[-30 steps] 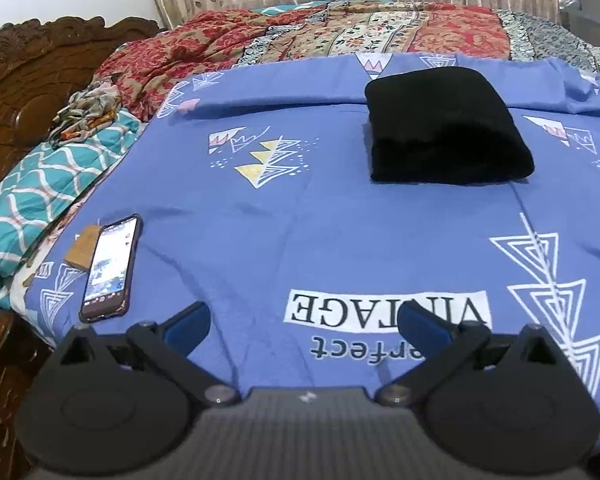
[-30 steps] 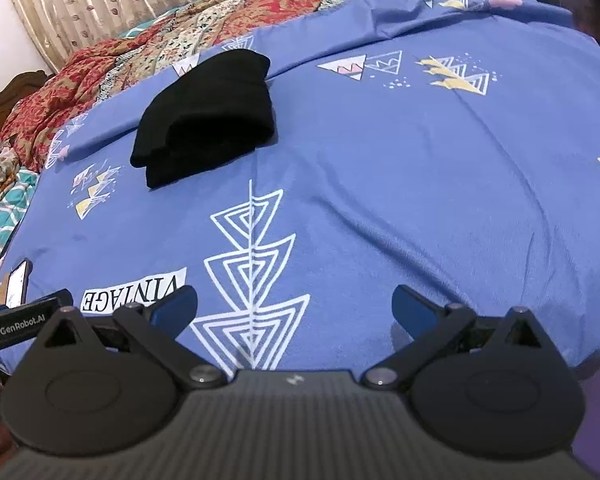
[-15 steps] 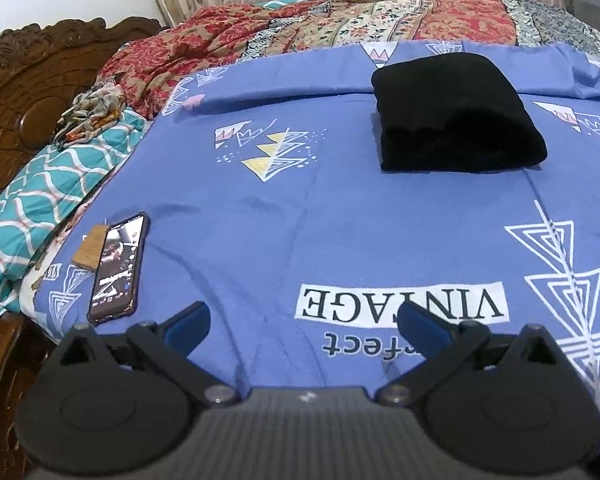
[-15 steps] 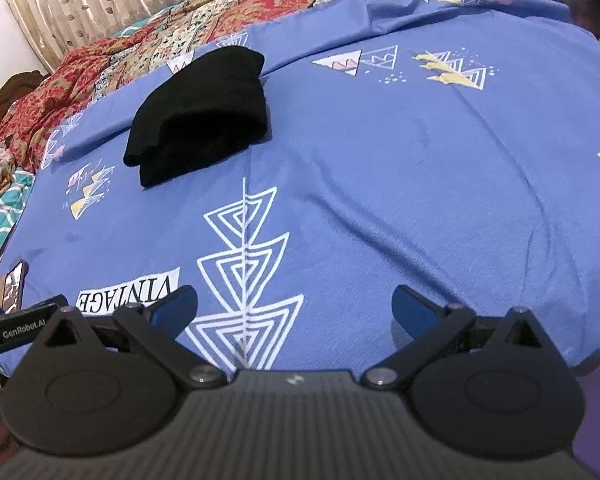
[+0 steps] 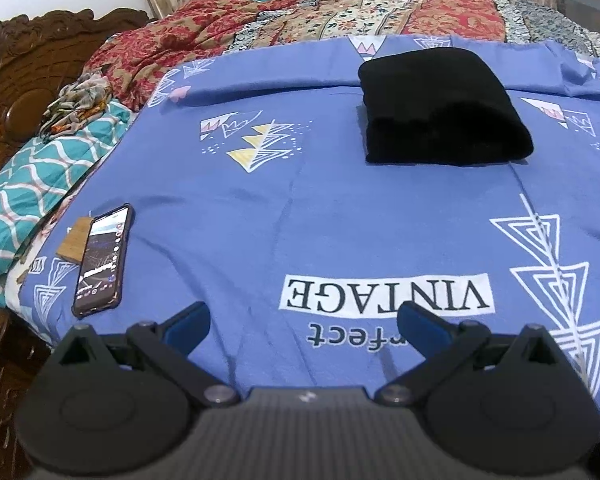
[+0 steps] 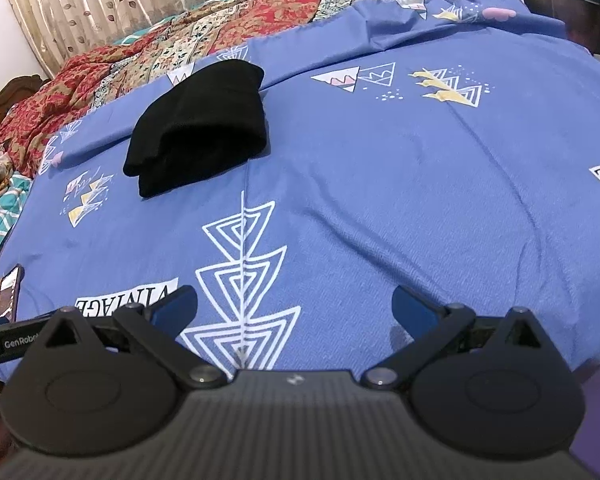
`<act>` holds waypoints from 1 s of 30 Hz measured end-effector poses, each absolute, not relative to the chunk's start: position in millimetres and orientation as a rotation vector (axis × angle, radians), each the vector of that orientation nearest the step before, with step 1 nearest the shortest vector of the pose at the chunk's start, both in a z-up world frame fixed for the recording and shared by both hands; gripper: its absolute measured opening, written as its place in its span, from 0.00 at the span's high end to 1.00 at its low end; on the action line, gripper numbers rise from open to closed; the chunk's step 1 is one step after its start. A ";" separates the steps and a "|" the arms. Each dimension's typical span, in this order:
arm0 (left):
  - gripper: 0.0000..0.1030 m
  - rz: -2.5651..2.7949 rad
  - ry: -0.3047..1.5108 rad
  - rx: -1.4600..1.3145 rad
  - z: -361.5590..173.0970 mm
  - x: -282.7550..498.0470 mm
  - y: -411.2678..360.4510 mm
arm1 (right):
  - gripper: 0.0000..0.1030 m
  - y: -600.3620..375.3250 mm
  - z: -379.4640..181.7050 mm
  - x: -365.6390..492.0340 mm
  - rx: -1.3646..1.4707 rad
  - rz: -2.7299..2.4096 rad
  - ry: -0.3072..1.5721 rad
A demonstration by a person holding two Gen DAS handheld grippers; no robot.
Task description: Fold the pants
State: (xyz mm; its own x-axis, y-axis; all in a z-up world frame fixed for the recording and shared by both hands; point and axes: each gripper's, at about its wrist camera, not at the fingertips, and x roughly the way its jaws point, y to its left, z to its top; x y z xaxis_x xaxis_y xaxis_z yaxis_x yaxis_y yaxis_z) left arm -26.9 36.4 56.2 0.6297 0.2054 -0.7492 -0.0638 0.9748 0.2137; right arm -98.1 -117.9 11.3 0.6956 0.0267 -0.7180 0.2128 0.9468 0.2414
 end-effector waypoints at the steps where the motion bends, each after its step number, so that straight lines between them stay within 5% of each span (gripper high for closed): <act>1: 0.00 0.149 0.877 0.171 56.5 -27.4 36.3 | 0.00 -118.0 12.0 -98.5 0.317 -0.109 0.793; 30: 0.00 0.091 0.901 0.149 57.5 -28.4 34.9 | 0.00 -110.1 13.4 -99.0 0.300 -0.103 0.789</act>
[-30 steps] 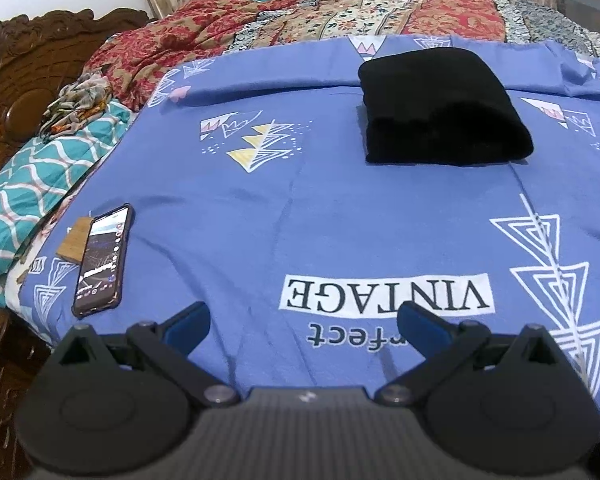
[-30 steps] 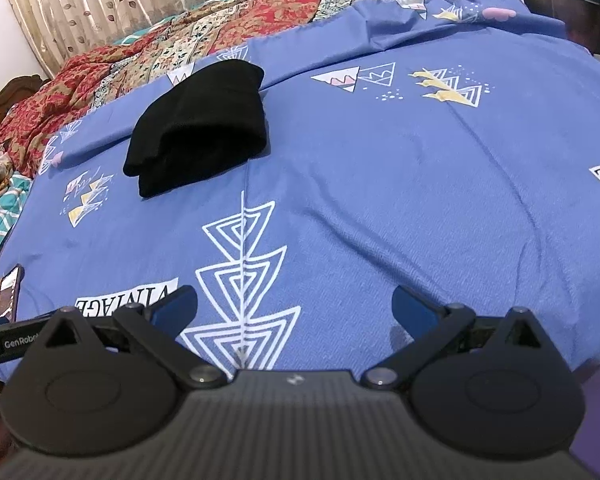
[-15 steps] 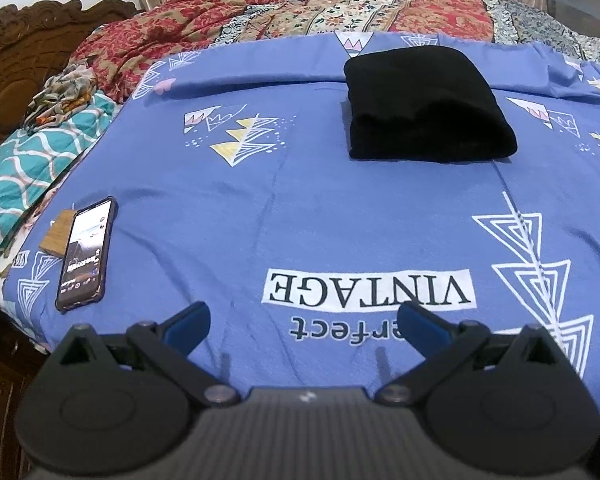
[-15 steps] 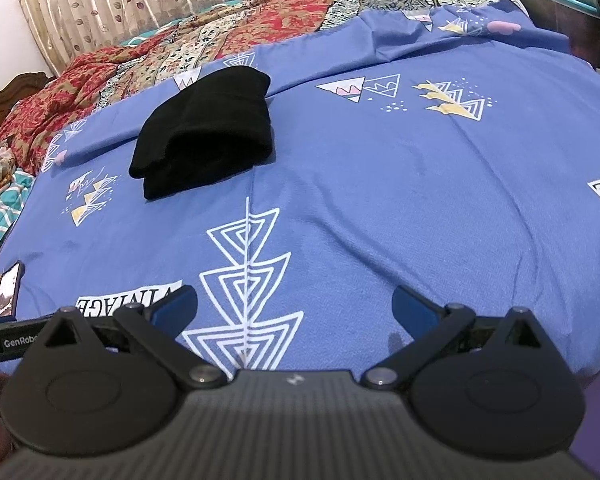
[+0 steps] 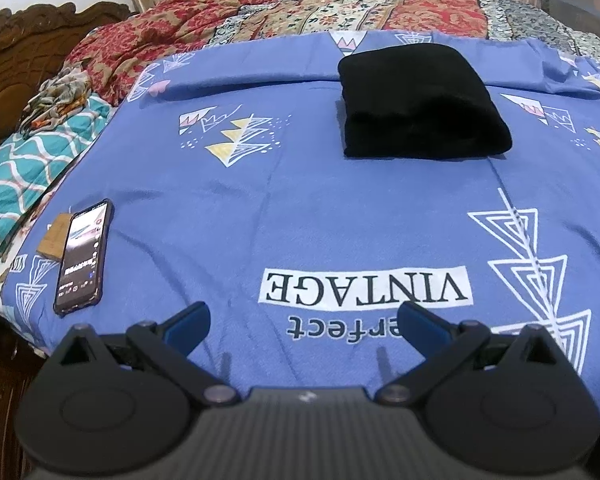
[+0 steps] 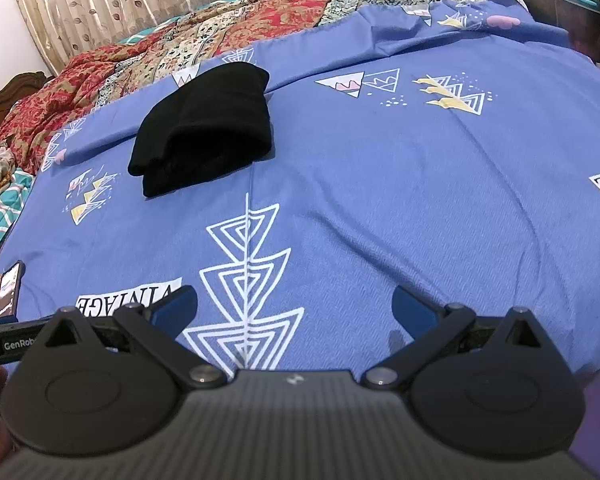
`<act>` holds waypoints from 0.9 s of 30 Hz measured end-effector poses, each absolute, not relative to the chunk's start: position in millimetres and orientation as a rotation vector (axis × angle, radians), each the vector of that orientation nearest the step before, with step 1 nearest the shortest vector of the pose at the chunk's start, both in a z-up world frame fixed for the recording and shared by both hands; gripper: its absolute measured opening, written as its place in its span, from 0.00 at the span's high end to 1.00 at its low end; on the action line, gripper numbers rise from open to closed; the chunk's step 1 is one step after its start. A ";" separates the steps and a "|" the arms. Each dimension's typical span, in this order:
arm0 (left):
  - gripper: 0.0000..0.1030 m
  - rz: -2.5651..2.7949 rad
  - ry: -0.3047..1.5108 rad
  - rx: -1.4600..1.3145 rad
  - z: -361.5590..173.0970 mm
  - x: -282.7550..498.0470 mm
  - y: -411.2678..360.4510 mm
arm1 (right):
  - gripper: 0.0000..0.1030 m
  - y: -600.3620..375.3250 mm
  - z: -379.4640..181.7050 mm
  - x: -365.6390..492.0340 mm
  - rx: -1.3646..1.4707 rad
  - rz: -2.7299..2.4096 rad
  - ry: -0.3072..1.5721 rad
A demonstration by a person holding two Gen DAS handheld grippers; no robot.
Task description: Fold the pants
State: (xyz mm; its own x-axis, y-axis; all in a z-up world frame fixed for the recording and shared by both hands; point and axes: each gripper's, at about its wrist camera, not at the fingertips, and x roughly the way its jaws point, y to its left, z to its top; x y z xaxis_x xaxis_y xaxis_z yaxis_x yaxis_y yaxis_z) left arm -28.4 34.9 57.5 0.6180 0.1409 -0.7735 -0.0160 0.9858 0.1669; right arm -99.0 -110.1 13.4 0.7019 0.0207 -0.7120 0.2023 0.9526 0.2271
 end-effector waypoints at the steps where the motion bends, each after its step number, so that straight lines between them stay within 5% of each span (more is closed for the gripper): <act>1: 0.00 0.087 0.898 0.149 58.2 -28.8 34.5 | 0.00 -110.5 13.5 -99.3 0.300 -0.103 0.788; 27: 0.00 0.072 0.869 0.112 69.4 -35.3 32.9 | 0.00 -111.1 16.9 -100.1 0.291 -0.101 0.784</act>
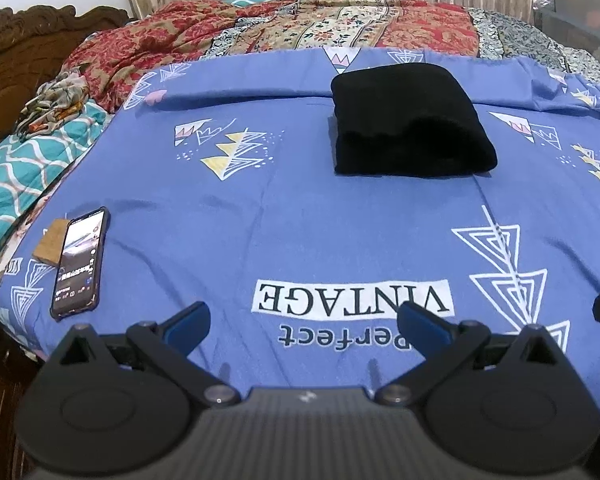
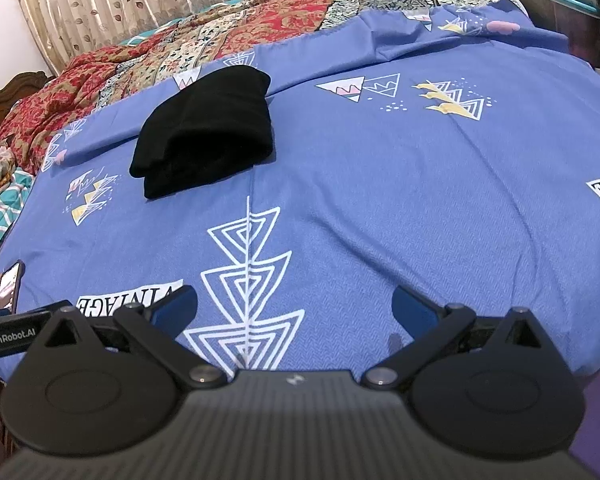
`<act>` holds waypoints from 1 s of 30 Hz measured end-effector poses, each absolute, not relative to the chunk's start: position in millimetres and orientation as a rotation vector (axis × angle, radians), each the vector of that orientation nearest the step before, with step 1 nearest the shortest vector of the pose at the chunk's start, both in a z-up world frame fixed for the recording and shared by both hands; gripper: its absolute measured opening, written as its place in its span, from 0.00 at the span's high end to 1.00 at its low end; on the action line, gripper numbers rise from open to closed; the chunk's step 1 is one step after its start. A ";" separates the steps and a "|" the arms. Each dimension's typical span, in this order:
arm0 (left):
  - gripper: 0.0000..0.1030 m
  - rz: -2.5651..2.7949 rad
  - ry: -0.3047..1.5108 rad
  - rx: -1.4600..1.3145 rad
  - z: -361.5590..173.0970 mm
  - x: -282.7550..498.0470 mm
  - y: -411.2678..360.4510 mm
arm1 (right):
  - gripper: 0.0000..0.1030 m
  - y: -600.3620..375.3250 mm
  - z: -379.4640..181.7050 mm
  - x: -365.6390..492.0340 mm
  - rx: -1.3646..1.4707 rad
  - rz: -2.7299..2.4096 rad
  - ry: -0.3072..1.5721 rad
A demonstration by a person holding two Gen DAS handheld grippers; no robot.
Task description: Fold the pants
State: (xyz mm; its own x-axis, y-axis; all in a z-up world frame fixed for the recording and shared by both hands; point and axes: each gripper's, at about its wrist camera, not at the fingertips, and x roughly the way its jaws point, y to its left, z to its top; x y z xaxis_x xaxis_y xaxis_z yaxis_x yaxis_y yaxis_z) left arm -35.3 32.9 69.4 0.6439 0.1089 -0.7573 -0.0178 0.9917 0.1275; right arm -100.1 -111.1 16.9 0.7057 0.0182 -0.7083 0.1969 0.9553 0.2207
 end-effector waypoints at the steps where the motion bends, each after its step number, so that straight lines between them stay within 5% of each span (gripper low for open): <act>1: 0.00 0.078 0.871 0.111 69.1 -35.0 33.0 | 0.00 -110.5 17.2 -100.3 0.289 -0.100 0.783; 30: 0.00 0.079 0.901 0.108 64.5 -34.2 32.4 | 0.00 -106.7 16.6 -100.5 0.290 -0.099 0.784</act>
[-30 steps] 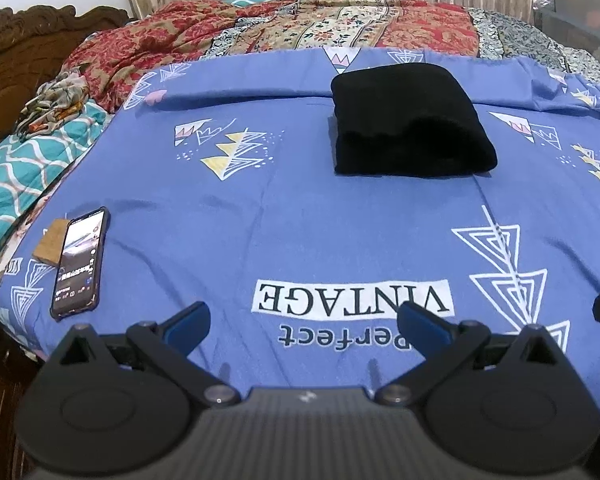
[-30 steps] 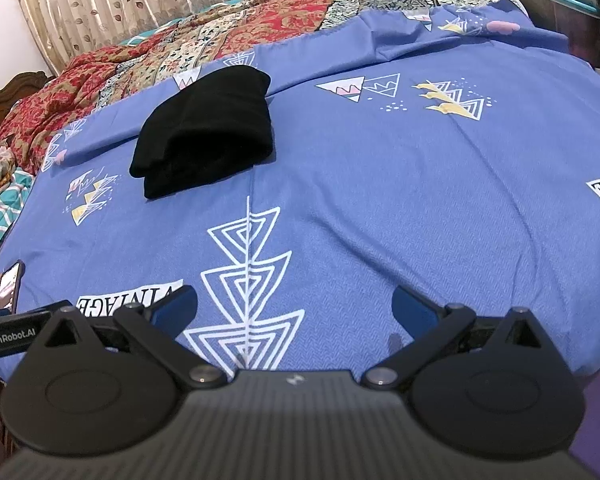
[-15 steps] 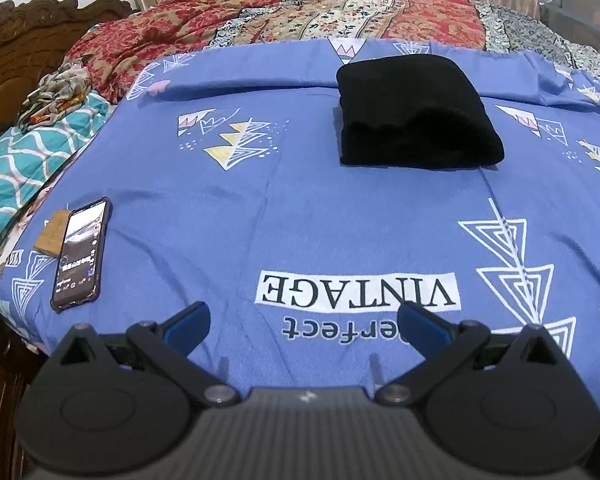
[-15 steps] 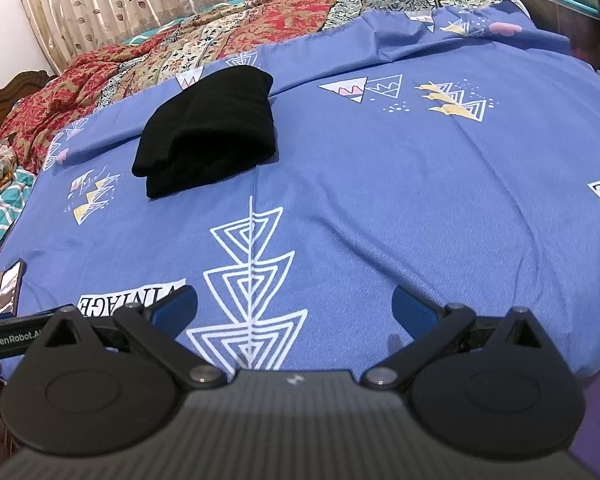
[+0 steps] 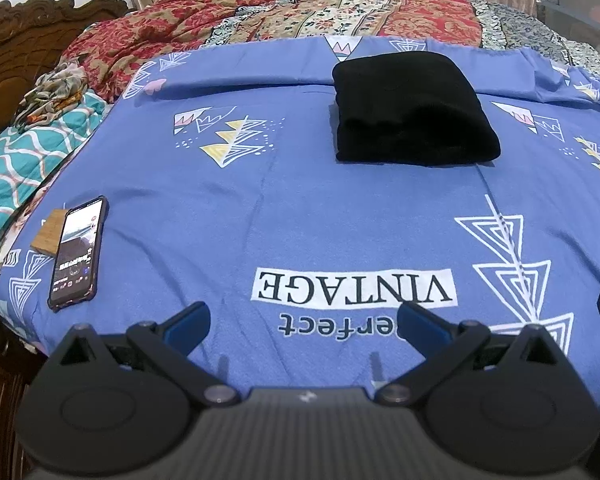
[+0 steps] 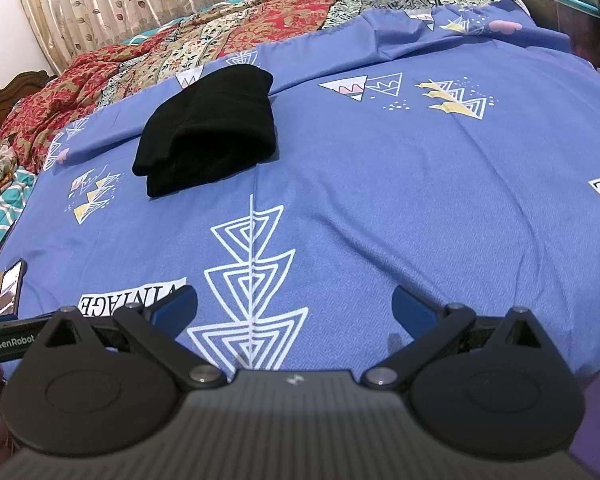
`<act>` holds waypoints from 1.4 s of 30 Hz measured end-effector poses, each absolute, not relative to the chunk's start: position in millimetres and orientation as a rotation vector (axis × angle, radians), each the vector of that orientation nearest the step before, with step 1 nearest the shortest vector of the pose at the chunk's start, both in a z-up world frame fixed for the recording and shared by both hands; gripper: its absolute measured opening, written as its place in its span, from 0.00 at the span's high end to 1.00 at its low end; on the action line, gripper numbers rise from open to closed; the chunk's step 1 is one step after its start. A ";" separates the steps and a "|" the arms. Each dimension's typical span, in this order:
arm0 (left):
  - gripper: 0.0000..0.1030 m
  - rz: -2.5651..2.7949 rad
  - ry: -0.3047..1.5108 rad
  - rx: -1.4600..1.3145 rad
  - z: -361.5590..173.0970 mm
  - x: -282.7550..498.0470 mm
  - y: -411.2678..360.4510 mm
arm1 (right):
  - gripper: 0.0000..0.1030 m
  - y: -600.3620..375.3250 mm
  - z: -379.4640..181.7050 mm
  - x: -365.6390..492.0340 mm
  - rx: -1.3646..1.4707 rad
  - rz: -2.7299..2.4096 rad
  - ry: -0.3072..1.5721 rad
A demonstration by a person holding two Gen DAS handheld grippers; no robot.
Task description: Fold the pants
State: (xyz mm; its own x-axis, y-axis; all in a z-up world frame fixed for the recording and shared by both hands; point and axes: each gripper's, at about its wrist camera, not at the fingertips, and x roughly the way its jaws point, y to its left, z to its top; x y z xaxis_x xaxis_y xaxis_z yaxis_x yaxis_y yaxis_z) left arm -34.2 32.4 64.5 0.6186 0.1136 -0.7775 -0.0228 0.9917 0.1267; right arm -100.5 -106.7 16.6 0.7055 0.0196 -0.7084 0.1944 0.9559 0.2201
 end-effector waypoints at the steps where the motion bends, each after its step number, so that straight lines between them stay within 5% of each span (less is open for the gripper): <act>1: 0.00 0.080 0.901 0.108 64.5 -34.2 32.5 | 0.00 -106.5 16.6 -100.6 0.290 -0.098 0.785; 42: 0.00 0.118 0.908 0.120 65.3 -34.6 38.5 | 0.00 -107.3 15.3 -103.3 0.289 -0.088 0.790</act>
State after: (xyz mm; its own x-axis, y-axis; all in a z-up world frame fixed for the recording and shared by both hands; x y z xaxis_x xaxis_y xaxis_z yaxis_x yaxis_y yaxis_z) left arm -34.6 38.5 65.3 0.6095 0.1532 -0.7779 -0.0515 0.9867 0.1540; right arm -103.3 -107.3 15.3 0.7028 0.0294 -0.7108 0.1857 0.9569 0.2231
